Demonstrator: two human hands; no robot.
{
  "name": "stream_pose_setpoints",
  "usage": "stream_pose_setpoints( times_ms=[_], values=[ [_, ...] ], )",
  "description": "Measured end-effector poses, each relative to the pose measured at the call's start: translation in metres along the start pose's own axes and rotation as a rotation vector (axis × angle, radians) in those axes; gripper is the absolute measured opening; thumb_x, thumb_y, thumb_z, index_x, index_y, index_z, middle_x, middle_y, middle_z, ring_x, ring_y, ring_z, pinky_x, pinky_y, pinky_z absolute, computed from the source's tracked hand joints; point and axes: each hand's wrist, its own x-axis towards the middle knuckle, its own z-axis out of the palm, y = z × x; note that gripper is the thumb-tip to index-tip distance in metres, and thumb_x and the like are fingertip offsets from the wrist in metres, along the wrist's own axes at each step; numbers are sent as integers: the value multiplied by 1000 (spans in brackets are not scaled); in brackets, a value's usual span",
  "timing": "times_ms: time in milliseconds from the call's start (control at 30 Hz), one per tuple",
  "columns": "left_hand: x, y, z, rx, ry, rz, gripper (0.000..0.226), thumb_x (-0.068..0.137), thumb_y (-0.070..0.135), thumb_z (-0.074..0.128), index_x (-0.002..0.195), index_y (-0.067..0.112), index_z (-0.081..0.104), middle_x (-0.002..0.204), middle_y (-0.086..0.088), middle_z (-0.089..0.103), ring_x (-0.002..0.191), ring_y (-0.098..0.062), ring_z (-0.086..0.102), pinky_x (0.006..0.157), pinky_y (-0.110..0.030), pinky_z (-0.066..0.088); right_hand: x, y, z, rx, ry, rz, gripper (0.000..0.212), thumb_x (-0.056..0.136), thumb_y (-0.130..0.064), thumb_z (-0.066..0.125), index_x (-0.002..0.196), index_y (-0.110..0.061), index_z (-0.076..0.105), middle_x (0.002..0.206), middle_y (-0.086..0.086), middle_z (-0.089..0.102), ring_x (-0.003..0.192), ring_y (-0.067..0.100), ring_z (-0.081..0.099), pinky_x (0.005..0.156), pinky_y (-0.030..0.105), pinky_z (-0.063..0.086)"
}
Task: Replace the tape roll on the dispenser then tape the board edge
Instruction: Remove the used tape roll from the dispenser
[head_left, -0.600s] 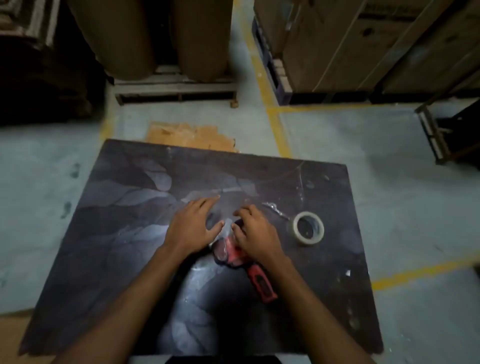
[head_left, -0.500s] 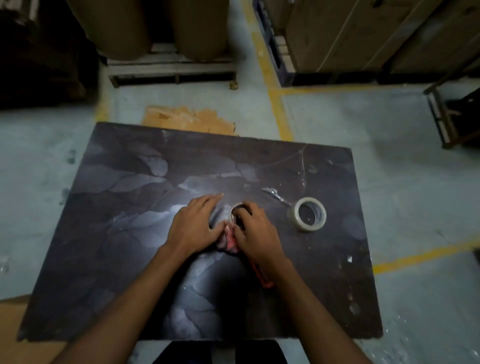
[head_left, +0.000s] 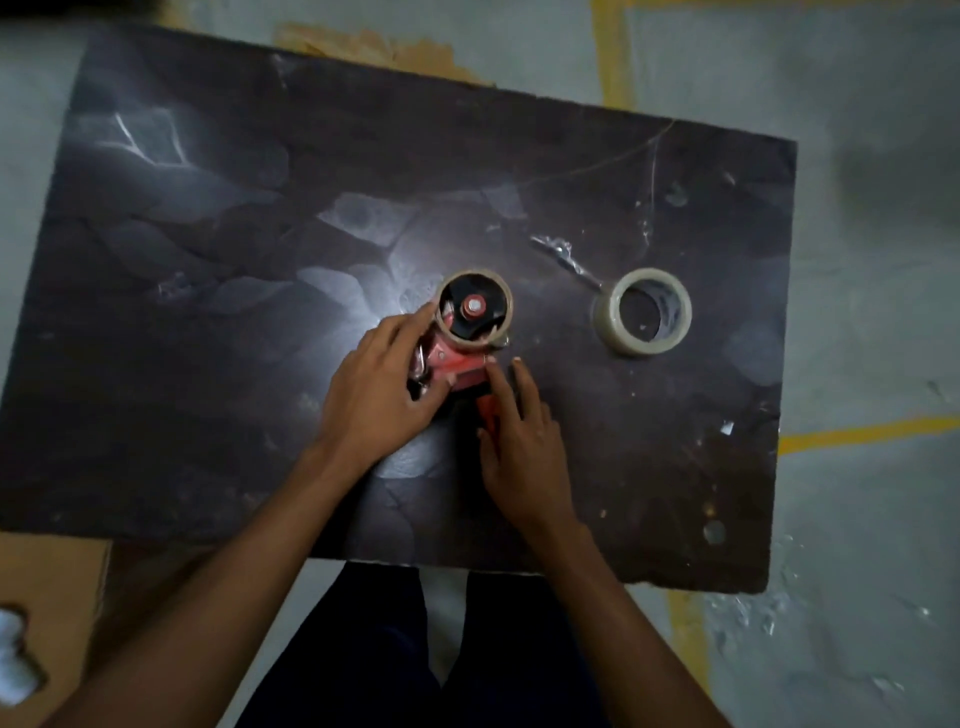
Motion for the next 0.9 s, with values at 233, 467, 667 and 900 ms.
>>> stream_pose_setpoints(
  times_ms=[233,467,667,900],
  values=[
    [-2,-14,-3,-11,88,-29,78,87,35,76,157,26,43,143,-1,57,123,-24,62,94,-40,55,13,-15,28,107,56,-95,71,94,-1,58,161,-8,35,166,18,43,113,43,61,102,54,54],
    [39,-37,-11,-171,127,-148,59,93,54,63,145,28,60,134,0,71,123,-18,66,106,-40,52,67,-38,7,588,273,177,55,97,-30,68,148,-19,52,146,7,62,135,24,60,112,48,51],
    [76,-34,-9,-108,11,-152,31,101,47,61,122,30,75,93,-3,60,90,-21,57,76,-30,34,132,-48,-3,490,133,251,28,96,-19,64,123,-14,72,112,3,67,107,14,59,97,9,45],
    [75,-35,-6,-87,34,-187,46,85,64,53,120,41,72,92,9,79,107,-24,71,108,-48,38,137,-45,-1,630,158,306,28,87,-14,72,115,-17,75,101,-5,78,99,13,75,93,38,62]
  ],
)
